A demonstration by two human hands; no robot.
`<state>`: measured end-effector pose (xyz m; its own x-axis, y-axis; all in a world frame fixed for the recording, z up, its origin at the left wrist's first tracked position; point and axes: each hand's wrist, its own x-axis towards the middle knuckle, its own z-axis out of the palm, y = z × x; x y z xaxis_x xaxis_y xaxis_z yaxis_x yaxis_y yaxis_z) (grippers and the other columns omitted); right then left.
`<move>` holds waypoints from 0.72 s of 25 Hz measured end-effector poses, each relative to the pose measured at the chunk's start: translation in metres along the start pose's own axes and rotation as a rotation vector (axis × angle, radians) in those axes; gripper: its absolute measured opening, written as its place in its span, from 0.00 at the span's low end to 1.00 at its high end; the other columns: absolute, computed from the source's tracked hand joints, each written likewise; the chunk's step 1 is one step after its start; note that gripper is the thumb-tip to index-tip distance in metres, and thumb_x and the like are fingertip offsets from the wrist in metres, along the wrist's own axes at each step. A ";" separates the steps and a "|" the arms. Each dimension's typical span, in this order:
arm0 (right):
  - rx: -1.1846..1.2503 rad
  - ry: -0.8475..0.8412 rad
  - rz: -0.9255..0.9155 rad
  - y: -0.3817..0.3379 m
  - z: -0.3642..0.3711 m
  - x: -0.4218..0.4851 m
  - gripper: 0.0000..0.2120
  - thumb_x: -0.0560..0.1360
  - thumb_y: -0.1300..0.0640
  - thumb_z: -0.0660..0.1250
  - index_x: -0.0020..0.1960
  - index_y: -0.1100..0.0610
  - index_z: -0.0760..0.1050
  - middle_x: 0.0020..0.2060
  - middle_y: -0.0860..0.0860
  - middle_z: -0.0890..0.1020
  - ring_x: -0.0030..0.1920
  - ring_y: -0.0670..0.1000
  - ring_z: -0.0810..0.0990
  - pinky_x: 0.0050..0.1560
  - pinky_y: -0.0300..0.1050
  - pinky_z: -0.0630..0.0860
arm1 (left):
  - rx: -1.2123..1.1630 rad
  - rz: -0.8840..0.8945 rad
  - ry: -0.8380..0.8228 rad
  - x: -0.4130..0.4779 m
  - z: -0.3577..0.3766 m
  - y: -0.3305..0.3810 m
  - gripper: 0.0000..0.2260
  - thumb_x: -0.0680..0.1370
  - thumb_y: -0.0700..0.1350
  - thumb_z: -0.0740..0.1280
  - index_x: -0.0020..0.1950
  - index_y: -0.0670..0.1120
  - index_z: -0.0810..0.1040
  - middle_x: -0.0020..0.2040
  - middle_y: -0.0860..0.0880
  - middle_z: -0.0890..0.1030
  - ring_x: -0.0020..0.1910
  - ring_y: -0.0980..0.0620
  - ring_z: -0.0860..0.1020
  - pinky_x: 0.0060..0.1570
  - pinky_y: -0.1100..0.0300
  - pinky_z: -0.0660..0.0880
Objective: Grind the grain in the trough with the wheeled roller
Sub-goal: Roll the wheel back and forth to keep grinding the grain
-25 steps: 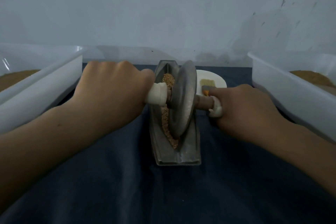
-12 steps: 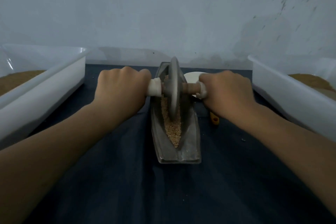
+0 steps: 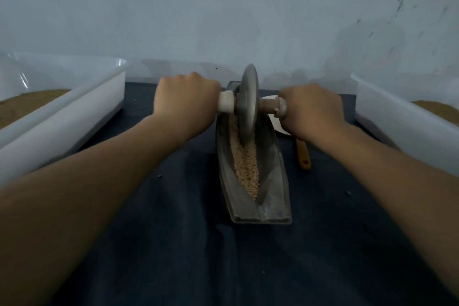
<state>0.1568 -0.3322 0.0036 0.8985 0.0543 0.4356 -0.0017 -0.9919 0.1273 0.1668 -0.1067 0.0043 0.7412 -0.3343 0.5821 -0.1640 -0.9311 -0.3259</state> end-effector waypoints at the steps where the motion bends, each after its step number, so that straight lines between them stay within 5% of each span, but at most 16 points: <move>1: 0.031 -0.012 0.032 0.000 0.006 0.004 0.03 0.73 0.55 0.67 0.43 0.48 0.75 0.34 0.48 0.75 0.34 0.52 0.73 0.31 0.42 0.65 | 0.017 0.011 -0.018 0.010 0.000 0.002 0.03 0.76 0.43 0.65 0.47 0.50 0.77 0.34 0.48 0.69 0.32 0.45 0.71 0.31 0.56 0.62; 4: 0.057 0.036 -0.009 0.006 0.009 -0.013 0.11 0.73 0.53 0.67 0.36 0.47 0.66 0.32 0.47 0.74 0.32 0.51 0.72 0.29 0.41 0.62 | 0.013 0.069 0.004 0.008 -0.006 0.001 0.03 0.76 0.43 0.65 0.47 0.50 0.75 0.33 0.50 0.66 0.34 0.44 0.74 0.31 0.55 0.63; 7: -0.024 0.112 -0.125 0.013 -0.010 -0.046 0.18 0.68 0.52 0.70 0.32 0.45 0.60 0.27 0.45 0.68 0.27 0.47 0.65 0.27 0.40 0.55 | -0.023 0.107 0.042 -0.028 -0.015 -0.009 0.08 0.74 0.48 0.67 0.41 0.52 0.67 0.30 0.52 0.61 0.27 0.48 0.63 0.28 0.58 0.57; 11: -0.015 0.138 -0.200 0.020 -0.034 -0.081 0.16 0.62 0.52 0.72 0.35 0.43 0.63 0.24 0.44 0.65 0.24 0.47 0.63 0.26 0.37 0.55 | 0.004 0.169 0.097 -0.063 -0.041 -0.026 0.15 0.68 0.49 0.71 0.36 0.50 0.63 0.26 0.50 0.68 0.22 0.46 0.63 0.28 0.63 0.50; 14: 0.002 0.101 -0.162 0.022 -0.031 -0.082 0.14 0.62 0.52 0.72 0.35 0.45 0.65 0.24 0.44 0.66 0.25 0.49 0.66 0.26 0.38 0.59 | 0.041 0.150 0.053 -0.058 -0.042 -0.022 0.16 0.66 0.48 0.72 0.36 0.51 0.63 0.26 0.51 0.63 0.22 0.47 0.60 0.29 0.64 0.47; 18: 0.009 0.029 -0.030 0.009 -0.003 -0.038 0.12 0.69 0.53 0.70 0.37 0.46 0.67 0.31 0.48 0.73 0.32 0.53 0.73 0.30 0.43 0.62 | 0.074 0.103 0.023 -0.014 -0.008 -0.006 0.05 0.73 0.46 0.68 0.41 0.51 0.73 0.29 0.51 0.60 0.28 0.48 0.64 0.27 0.59 0.54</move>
<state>0.1209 -0.3431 -0.0093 0.8848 0.0875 0.4576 0.0293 -0.9907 0.1327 0.1526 -0.0973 0.0039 0.7077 -0.4320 0.5591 -0.1897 -0.8784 -0.4386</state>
